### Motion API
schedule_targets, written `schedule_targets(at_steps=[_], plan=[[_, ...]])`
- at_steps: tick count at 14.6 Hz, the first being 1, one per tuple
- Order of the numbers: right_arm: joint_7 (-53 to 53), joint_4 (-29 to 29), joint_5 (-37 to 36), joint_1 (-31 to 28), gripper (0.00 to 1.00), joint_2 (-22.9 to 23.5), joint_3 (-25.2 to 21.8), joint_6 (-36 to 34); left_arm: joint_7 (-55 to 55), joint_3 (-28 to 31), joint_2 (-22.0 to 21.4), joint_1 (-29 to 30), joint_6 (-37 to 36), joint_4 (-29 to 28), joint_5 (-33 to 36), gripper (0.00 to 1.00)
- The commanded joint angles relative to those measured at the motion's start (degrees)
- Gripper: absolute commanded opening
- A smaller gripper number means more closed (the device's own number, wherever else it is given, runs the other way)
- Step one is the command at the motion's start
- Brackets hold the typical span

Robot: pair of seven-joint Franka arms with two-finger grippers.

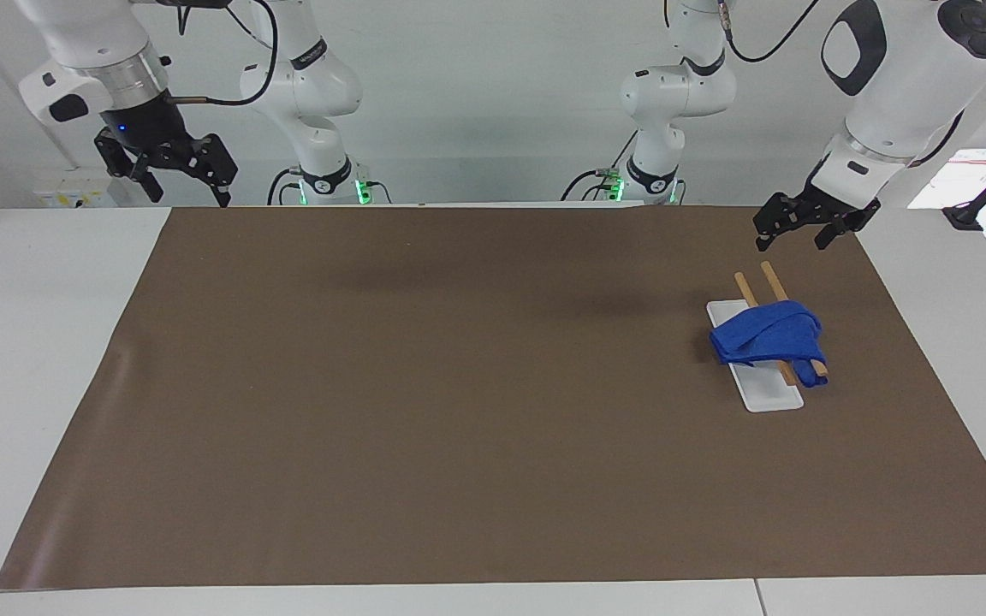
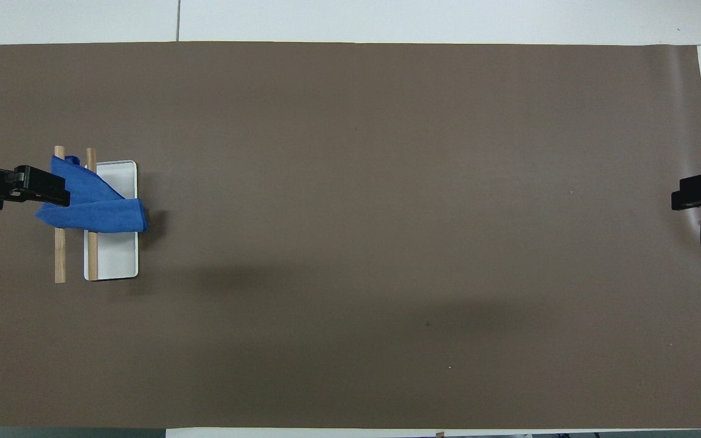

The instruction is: Right arm passes towel to left arm to hang

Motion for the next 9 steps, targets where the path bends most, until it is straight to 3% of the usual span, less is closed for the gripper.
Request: schedule_targets(at_steps=[1,9], plan=[[-1.5,-1.0,-0.1,-0.7,1.00,-0.8,0.2,0.5,0.8,0.0,-1.2,0.1,1.3,-1.6,-0.5,1.00],[-1.5,-1.0,-0.2,-0.7,1.00,-0.8,0.3,0.5,0.3,-0.1,-1.1,-0.1,1.4,-1.1,1.5,1.00]])
